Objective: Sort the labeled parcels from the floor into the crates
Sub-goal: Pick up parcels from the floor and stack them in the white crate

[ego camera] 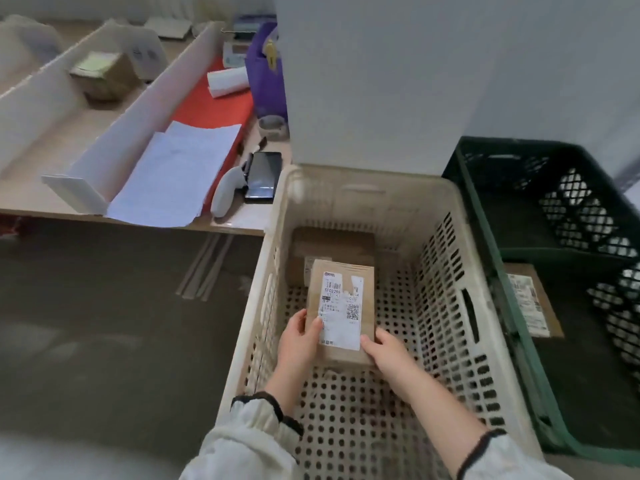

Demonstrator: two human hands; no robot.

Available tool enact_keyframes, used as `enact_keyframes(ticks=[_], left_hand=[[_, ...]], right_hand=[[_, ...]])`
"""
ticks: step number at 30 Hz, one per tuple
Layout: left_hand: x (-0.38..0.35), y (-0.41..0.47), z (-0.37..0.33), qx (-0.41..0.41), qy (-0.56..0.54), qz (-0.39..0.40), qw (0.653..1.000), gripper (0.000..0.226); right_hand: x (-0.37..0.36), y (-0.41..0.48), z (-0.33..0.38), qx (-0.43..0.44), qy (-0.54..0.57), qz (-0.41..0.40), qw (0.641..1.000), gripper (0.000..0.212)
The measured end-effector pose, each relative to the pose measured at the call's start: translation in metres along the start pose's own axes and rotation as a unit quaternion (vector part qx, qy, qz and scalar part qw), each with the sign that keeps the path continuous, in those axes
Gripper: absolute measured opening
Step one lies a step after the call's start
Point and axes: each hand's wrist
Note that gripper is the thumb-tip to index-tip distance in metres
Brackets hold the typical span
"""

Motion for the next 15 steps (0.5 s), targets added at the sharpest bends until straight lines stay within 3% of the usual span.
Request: enact_keyframes(ticks=[5, 15], left_hand=[[-0.018, 0.079, 0.047, 0.028, -0.006, -0.003, 1.000, 0.046], [-0.023, 0.144, 0.126, 0.032, -0.002, -0.044, 0.999, 0.045]], right_hand=[[0.018, 0.078, -0.034, -0.065, 0.019, -0.003, 0.998, 0.033], [0.015, 0.154, -0.082, -0.046, -0.020, -0.006, 0.999, 0.025]])
Point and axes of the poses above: each hand's wrist, its own y-axis towards the middle knuckle, its own x-axis out of the back of the hand, z = x × y, and after that the axes turned 12 degrees about z, right-handed
